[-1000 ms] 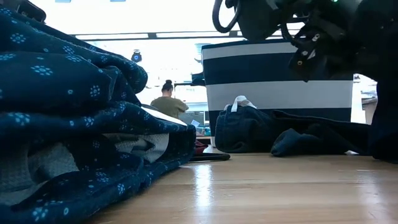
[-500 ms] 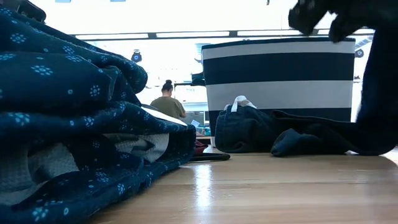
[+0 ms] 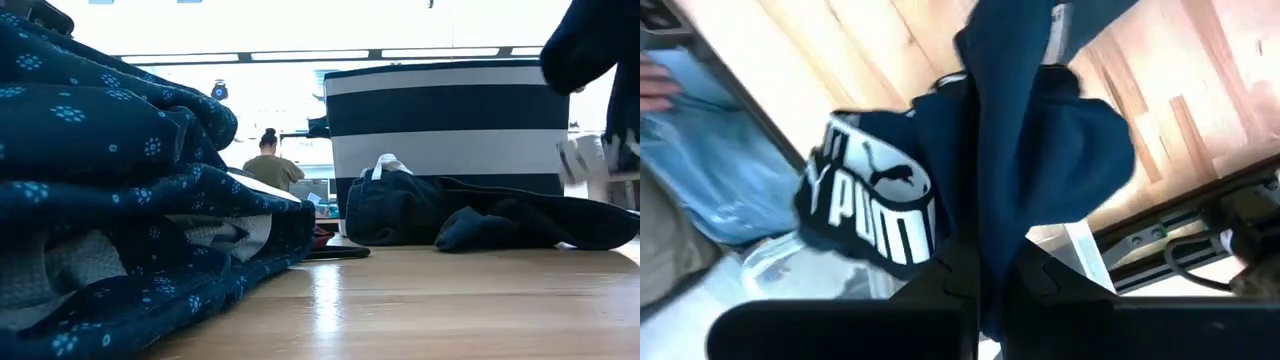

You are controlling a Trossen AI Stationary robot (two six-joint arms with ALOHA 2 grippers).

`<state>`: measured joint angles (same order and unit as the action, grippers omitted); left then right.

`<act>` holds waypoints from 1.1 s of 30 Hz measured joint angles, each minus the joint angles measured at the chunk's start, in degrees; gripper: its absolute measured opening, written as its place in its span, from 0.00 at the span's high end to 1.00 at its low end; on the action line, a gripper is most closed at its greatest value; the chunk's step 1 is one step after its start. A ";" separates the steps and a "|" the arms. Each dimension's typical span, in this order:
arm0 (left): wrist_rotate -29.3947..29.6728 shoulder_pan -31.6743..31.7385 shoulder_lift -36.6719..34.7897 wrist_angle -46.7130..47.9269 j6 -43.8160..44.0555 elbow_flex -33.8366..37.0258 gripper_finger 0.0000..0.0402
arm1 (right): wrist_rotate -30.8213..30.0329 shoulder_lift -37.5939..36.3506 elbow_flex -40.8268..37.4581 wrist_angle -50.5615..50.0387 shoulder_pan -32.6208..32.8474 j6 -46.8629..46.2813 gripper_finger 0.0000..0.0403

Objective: Pick & Place Cloths
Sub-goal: Put the black boxer shorts into the transparent bin

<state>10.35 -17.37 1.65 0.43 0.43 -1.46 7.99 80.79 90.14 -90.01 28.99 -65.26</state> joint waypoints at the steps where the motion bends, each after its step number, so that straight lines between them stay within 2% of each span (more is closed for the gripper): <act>1: 0.00 0.01 0.00 0.00 0.00 -0.01 0.97 | -0.91 -1.51 -0.12 0.00 1.34 -1.71 0.98; 9: 0.00 0.02 0.01 0.00 0.00 -0.01 0.97 | -10.16 -10.60 -1.45 -0.02 14.94 -18.91 0.98; 16: 0.00 0.01 0.01 -0.01 0.00 -0.01 0.97 | -13.98 -11.27 -3.03 0.02 28.60 -37.47 0.98; 20: -0.02 0.00 0.02 0.00 0.00 -0.01 0.97 | -12.48 -8.59 -4.25 -0.02 33.59 -47.73 0.98; 25: 0.00 0.01 0.02 0.00 0.00 0.00 0.97 | -4.03 -3.71 -6.97 -0.03 35.65 -55.39 0.98; 27: 0.00 0.02 0.02 0.00 0.00 -0.01 0.97 | -1.68 -1.33 -8.02 -0.02 35.57 -56.89 0.98; 30: 0.00 0.00 0.00 0.00 0.00 0.01 0.97 | -1.26 1.63 -8.69 0.61 34.66 -57.34 0.98; 33: 0.00 0.02 0.01 0.00 0.00 0.00 0.97 | -1.15 3.60 -9.07 4.09 33.15 -54.34 0.98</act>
<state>10.35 -17.34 1.66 0.43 0.43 -1.46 6.84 84.39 81.07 -85.92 62.13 -119.60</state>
